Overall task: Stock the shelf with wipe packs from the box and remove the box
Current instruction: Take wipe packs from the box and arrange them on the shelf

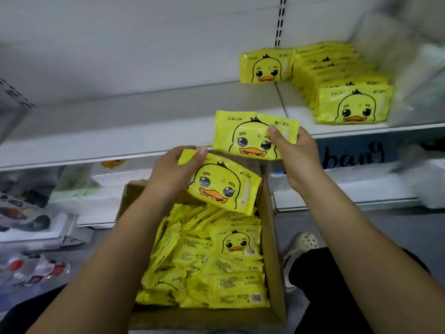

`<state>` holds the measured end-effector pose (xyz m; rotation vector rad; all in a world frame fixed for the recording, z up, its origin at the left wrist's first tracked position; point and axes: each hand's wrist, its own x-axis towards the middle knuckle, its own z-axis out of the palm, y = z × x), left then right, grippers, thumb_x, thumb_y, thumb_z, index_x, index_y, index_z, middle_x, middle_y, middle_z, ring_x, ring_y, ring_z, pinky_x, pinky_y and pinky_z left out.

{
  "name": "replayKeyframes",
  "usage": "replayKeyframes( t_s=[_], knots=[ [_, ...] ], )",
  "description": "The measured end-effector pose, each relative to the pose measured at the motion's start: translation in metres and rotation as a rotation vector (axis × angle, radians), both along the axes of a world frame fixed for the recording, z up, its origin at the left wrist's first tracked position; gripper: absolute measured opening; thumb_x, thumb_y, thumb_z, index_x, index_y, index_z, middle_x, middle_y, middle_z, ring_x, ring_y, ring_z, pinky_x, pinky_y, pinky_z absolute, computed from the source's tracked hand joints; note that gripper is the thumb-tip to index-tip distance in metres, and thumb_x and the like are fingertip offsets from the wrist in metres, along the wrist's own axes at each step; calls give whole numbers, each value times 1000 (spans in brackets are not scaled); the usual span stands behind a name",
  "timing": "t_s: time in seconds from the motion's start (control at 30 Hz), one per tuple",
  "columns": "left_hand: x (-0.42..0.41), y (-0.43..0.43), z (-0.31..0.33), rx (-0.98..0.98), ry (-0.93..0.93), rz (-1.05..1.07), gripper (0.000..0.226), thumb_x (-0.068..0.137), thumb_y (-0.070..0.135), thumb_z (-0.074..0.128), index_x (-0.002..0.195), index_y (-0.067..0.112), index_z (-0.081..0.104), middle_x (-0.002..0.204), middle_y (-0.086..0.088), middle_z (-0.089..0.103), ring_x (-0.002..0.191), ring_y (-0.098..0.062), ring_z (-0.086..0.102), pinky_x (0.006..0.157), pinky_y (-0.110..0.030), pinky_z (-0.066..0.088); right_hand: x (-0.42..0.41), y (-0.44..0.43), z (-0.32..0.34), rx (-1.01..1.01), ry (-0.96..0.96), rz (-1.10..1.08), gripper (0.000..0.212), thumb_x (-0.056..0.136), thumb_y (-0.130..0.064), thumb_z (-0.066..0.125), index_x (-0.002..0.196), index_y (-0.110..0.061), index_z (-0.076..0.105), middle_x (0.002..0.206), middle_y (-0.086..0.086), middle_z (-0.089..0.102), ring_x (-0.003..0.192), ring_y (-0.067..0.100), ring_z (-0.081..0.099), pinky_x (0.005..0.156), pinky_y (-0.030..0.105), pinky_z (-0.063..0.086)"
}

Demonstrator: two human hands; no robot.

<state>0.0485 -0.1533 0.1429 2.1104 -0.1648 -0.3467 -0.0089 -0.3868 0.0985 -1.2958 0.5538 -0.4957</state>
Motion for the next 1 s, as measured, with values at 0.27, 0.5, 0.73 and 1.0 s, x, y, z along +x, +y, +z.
replayKeyframes(
  t_s=[0.27,0.5,0.73,1.0],
  knots=[
    [79,-78,19,228,137,-421,81,69,76,75,136,36,50,113,11,75,92,-13,76,89,-42,60,37,-57,0,-163,-50,110,18,89,-20,75,101,-29,66,91,-16,76,85,-4,70,68,10,50],
    [117,-126,14,-39,187,-378,26,95,38,67,115,23,72,103,-1,79,92,-22,77,85,-39,60,65,-85,4,-6,-186,36,31,81,-27,79,109,-25,66,98,-18,77,97,-1,71,83,19,56],
    [133,-151,-5,-330,75,-262,23,98,25,66,117,16,72,103,-10,78,92,-29,77,81,-40,63,79,-94,3,263,-272,52,83,65,-43,84,136,-14,53,131,9,67,122,26,64,109,54,46],
    [163,-187,-25,-312,-52,-175,9,97,24,69,103,23,75,95,6,80,87,-14,77,73,-29,61,79,-79,-20,97,67,198,62,67,-58,85,116,-24,67,104,-6,77,96,18,75,92,51,58]
  ],
)
